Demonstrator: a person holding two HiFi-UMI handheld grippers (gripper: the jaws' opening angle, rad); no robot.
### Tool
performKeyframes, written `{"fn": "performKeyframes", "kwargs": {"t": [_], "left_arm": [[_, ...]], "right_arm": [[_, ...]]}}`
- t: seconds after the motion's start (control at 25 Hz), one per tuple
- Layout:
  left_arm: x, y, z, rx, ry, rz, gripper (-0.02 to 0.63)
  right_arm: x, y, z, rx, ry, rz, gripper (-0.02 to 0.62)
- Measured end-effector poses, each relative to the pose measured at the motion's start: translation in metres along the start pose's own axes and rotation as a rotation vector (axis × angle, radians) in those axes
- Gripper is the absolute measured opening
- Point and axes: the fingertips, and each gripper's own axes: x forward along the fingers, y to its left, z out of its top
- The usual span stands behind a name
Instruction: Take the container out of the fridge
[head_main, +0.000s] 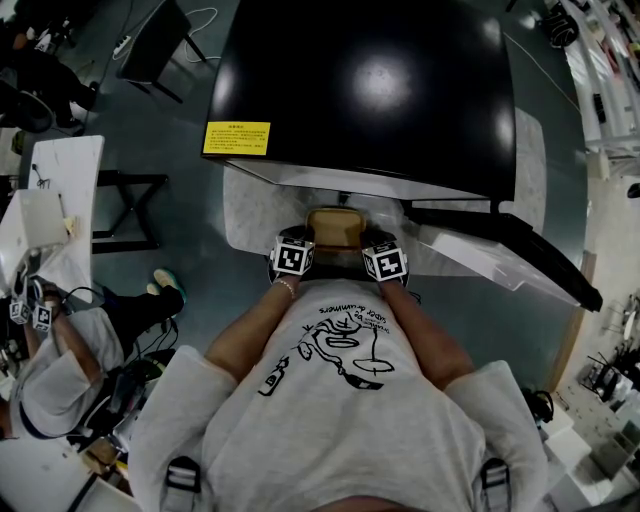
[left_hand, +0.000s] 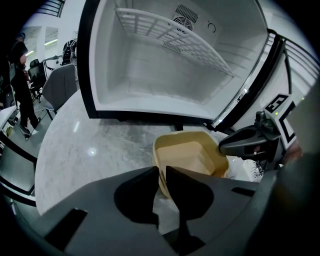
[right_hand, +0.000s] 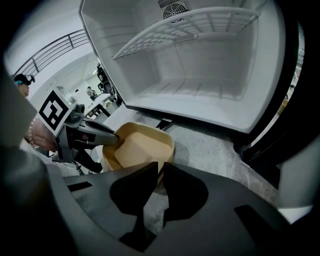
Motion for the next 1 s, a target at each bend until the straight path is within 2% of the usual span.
{"fn": "performKeyframes", "kwargs": {"t": [0.56,0.72,0.84,1.0], "left_arm": [[-0.001,-0.002,-0.001,0.001,0.008,-0.013,0.06],[0.0,-0.001,-0.003,0.0,0.009,-0.022,0.078],[-0.003,-0.001,-0.002,0.0,0.001,-0.014,0.11],[-0.006,-0.002,0.001,-0.003,-0.016,-0.01,0.117]], "right_arm": [[0.002,-0.001,-0.004,0.008,0.01,0.003,0.049],[0.005,0.001,-0.007,0.029,-0.003,0.03,0.057],[0.0,0.001,-0.003,0.013,-0.016,0.018,0.06],[-0.003,0.0,0.002,-0.005,-0.034,-0.001,0.067]]}}
